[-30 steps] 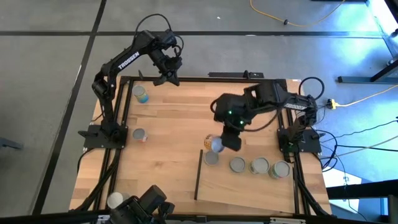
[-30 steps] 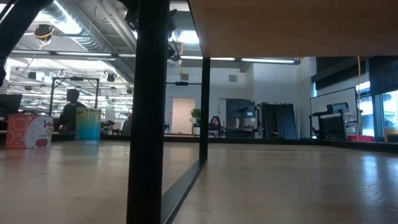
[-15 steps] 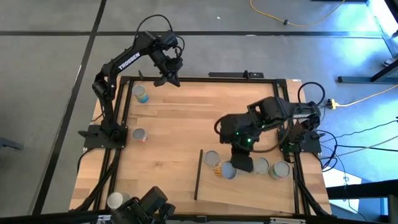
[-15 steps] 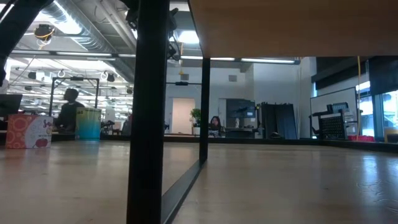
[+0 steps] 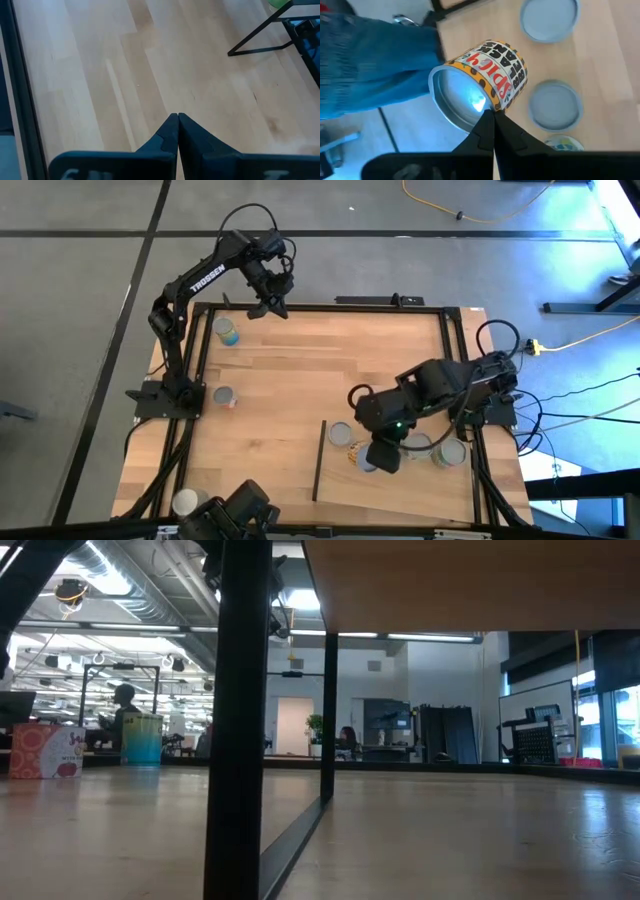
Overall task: Pick and place cans onto a shelf
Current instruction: Put the yellow canned black beans on the shelf aligned with the other pink canned chicken soup
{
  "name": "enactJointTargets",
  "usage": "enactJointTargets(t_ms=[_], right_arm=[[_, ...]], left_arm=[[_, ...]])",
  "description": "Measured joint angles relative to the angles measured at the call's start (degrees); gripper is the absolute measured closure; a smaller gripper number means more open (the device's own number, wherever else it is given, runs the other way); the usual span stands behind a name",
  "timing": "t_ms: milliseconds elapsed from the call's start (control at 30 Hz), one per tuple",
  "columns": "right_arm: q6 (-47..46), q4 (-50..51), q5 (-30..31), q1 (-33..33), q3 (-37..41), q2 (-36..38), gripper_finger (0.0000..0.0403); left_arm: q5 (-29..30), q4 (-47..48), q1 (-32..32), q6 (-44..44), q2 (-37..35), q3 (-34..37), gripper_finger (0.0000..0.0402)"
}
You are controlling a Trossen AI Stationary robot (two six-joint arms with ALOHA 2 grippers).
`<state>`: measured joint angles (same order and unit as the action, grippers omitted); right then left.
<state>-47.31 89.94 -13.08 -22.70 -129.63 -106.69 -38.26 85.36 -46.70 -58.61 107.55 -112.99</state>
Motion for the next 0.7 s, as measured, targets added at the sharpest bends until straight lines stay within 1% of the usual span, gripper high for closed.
enactJointTargets(t_ms=[167, 367, 567, 700], right_arm=[[2.7, -0.4, -2.3, 0.0, 5.2, 0.0, 0.0403], [5.4, -6.6, -6.2, 0.0, 8.7, 0.0, 0.0403], [7.1, -9.2, -8.1, 0.0, 13.8, 0.0, 0.0403], [8.8, -14.7, -9.3, 0.1, 17.7, -0.1, 0.0403]], left_arm=[[0.0, 0.0, 0.0, 0.0, 0.0, 0.0, 0.0401], [0.1, 0.0, 0.0, 0.1, 0.0, 0.0, 0.0401], [0.1, 0.0, 0.0, 0.1, 0.0, 0.0, 0.0401], [0.1, 0.0, 0.0, 0.1, 0.0, 0.0, 0.0401]])
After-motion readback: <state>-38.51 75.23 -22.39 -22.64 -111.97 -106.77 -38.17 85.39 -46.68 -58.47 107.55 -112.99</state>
